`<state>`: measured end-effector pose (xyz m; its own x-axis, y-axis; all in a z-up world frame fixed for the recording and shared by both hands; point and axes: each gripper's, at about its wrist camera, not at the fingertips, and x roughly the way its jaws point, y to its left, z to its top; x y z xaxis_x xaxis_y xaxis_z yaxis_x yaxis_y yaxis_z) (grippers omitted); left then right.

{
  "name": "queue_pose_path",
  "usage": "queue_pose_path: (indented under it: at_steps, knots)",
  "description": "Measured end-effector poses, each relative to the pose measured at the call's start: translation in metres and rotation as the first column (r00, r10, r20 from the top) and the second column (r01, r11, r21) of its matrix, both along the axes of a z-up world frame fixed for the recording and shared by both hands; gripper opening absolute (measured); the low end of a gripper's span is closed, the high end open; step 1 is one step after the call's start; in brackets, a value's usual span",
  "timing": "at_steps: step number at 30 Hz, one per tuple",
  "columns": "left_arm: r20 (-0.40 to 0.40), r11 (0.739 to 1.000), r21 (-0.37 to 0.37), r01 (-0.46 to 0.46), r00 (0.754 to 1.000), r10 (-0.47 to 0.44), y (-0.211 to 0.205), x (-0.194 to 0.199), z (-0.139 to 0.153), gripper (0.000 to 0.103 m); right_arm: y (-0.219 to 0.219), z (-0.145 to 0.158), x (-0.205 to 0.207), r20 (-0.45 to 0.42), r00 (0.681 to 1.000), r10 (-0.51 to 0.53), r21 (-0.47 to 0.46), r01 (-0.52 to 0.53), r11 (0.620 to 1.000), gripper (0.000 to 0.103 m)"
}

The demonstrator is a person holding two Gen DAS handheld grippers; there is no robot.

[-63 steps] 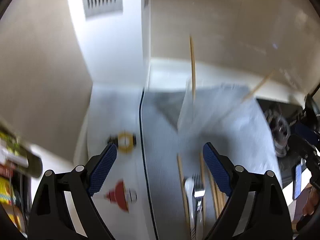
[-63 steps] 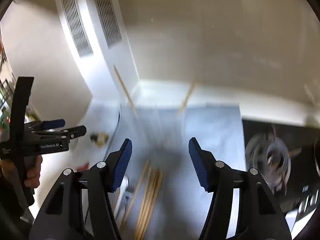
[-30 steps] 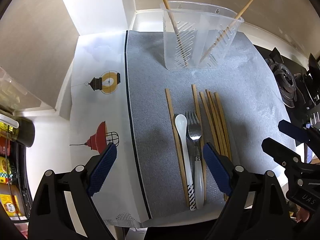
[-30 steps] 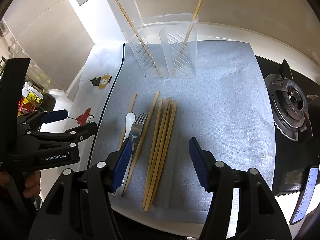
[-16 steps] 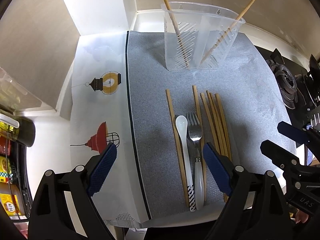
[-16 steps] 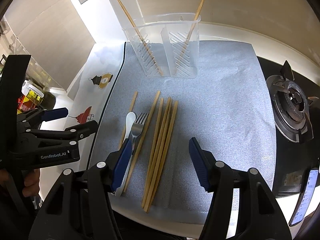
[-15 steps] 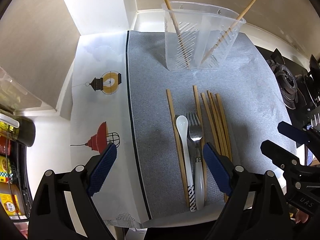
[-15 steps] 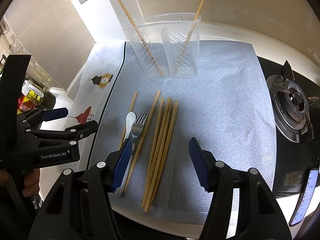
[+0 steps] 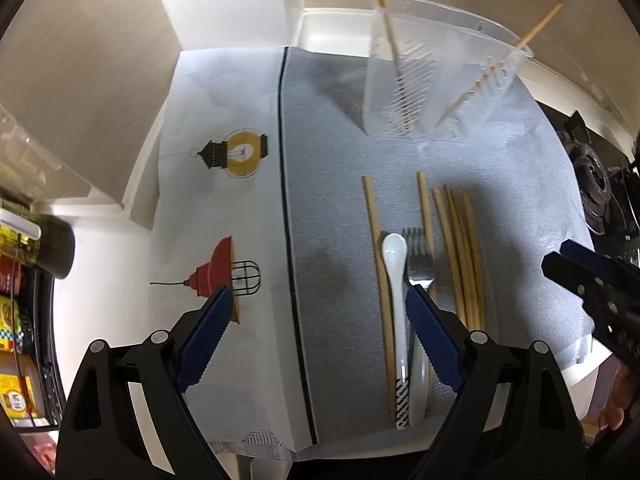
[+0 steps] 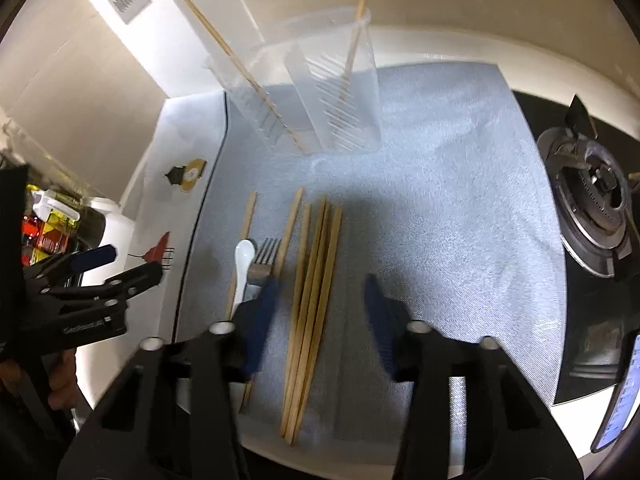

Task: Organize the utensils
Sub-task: 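Move both open tools back over the remaining chopsticks on the mat, then close the left tool on a wooden chopstick while the right tool grasps another chopstick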

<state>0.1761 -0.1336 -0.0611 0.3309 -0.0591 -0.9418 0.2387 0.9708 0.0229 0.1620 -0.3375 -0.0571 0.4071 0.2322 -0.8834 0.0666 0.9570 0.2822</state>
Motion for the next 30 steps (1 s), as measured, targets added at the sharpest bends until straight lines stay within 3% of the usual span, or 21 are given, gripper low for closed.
queue_pose_path:
  at_steps: [1,5,11,19,23,30]
  knots:
    - [-0.002,1.0,0.001,-0.007,1.0,0.007,0.002,0.001,-0.001,0.085,0.0,-0.006,0.005,-0.019,1.0,0.001,0.012,-0.001,1.0,0.025]
    - [-0.006,1.0,0.005,-0.028,1.0,0.028,0.01,0.003,-0.005,0.085,0.005,-0.022,0.019,-0.062,0.998,0.015,0.03,-0.013,0.999,0.018]
    - [-0.017,0.998,0.008,-0.059,0.998,0.06,0.022,0.005,-0.012,0.085,0.012,-0.05,0.045,-0.122,0.993,0.006,0.011,-0.005,1.0,0.016]
    - [-0.028,0.996,0.004,-0.088,0.996,0.088,0.031,0.009,-0.016,0.085,0.022,-0.076,0.069,-0.153,0.988,0.012,-0.094,-0.027,0.995,0.017]
    - [-0.024,0.996,0.005,-0.086,0.996,0.086,0.03,0.011,-0.016,0.085,0.038,-0.078,0.068,-0.095,0.993,0.073,-0.203,-0.091,0.975,0.011]
    - [-0.021,0.998,-0.006,-0.067,0.998,0.067,0.019,0.028,-0.016,0.085,0.024,-0.072,0.053,-0.089,0.996,0.027,-0.15,-0.04,0.988,0.006]
